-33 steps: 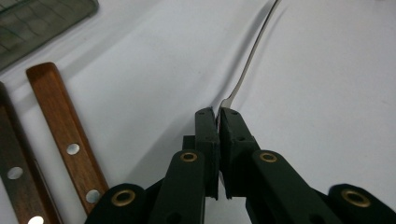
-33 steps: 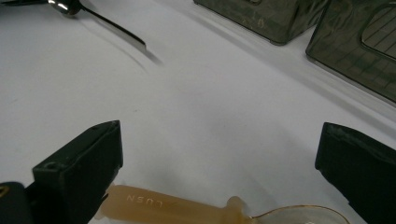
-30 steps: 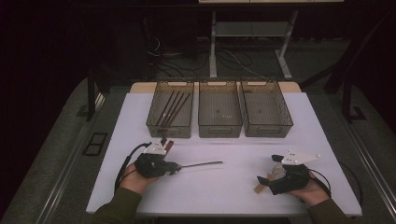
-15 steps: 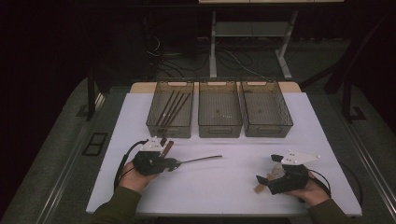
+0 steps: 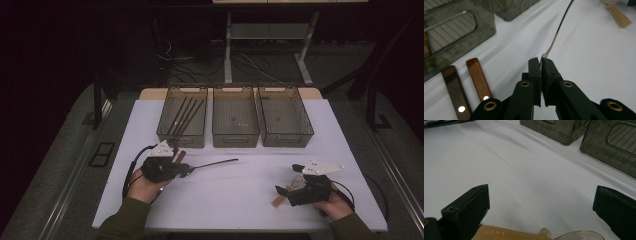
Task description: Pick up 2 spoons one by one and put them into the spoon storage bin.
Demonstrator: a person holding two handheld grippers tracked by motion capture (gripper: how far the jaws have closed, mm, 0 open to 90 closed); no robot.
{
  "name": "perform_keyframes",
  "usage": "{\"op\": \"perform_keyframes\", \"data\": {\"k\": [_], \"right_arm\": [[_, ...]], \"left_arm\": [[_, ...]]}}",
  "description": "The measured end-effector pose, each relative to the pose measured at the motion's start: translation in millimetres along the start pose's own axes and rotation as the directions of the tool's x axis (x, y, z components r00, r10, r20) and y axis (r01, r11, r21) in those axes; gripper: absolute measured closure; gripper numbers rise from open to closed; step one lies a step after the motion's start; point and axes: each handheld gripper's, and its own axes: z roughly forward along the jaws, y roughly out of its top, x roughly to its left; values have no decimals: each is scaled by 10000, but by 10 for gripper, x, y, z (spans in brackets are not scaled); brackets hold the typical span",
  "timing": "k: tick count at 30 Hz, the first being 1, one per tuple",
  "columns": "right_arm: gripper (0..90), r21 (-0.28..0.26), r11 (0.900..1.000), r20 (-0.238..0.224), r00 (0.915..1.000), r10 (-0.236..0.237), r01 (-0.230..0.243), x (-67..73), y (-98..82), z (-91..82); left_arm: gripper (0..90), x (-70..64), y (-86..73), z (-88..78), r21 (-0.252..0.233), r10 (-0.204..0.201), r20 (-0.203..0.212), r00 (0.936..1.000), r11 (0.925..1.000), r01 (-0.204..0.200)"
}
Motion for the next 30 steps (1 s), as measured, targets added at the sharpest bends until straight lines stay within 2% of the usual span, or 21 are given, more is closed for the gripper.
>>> {"op": "perform_keyframes", "data": {"k": [4, 8, 16, 30], "right_arm": [[11, 27, 10000, 10, 10000, 20, -20, -1, 1, 3], [11, 26, 10000, 37, 10000, 26, -26, -5, 3, 3], [11, 71, 9999, 107, 9999, 73, -74, -9, -1, 9], [11, 90, 10000, 133, 9999, 37, -38, -10, -2, 13]], "left_arm": [[860, 18, 40, -19, -274, -158, -53, 9999, 9995, 156], [860, 32, 81, -23, -423, -81, -101, 9999, 9991, 77], [860, 57, 177, -37, -883, -178, -218, 9996, 9960, 159], [860, 144, 322, -34, -1224, -466, -704, 9964, 9918, 377]]}}
